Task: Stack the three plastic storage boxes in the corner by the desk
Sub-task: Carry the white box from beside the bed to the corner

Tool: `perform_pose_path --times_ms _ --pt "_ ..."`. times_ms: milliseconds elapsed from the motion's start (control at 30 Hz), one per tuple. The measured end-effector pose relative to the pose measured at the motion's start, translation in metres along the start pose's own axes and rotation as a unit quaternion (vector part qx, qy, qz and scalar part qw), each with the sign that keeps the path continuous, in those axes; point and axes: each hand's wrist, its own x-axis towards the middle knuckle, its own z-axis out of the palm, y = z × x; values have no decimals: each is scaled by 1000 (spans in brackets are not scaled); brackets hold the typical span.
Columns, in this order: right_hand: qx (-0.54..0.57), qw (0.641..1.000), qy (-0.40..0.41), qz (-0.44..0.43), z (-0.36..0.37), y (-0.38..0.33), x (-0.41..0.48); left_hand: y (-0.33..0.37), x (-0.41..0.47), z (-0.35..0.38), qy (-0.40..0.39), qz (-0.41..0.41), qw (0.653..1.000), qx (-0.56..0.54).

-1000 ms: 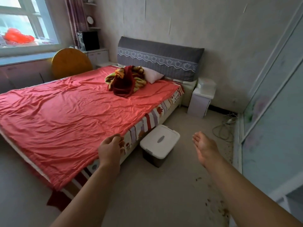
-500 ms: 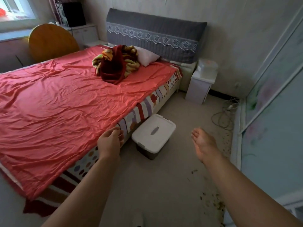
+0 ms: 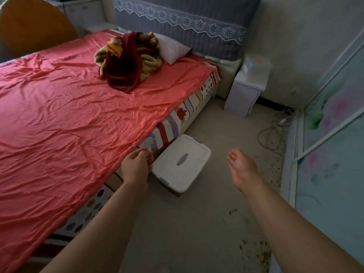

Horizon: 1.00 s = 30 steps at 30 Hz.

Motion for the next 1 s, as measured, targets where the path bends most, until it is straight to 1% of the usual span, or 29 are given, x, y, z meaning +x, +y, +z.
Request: perform_pose_path --times_ms 200,300,500,767,833,933,1000 --pt "-21 1000 -9 19 22 -10 63 -1 46 42 25 -19 1000 0" --pt "-44 998 -13 31 32 -10 108 -9 76 65 49 -34 998 -13" --pt "-104 990 -55 74 59 -9 207 -41 140 123 115 -54 992 -24" --pt "-170 973 -120 102 89 17 342 -93 223 193 203 -93 974 -36" --pt "-189 968 -133 101 99 29 374 -107 244 203 222 -107 968 -44" --pt "-202 965 -129 108 113 47 407 -124 270 211 248 -122 960 -56" --pt "-219 961 -137 97 124 64 429 -139 291 213 266 -130 953 -59"
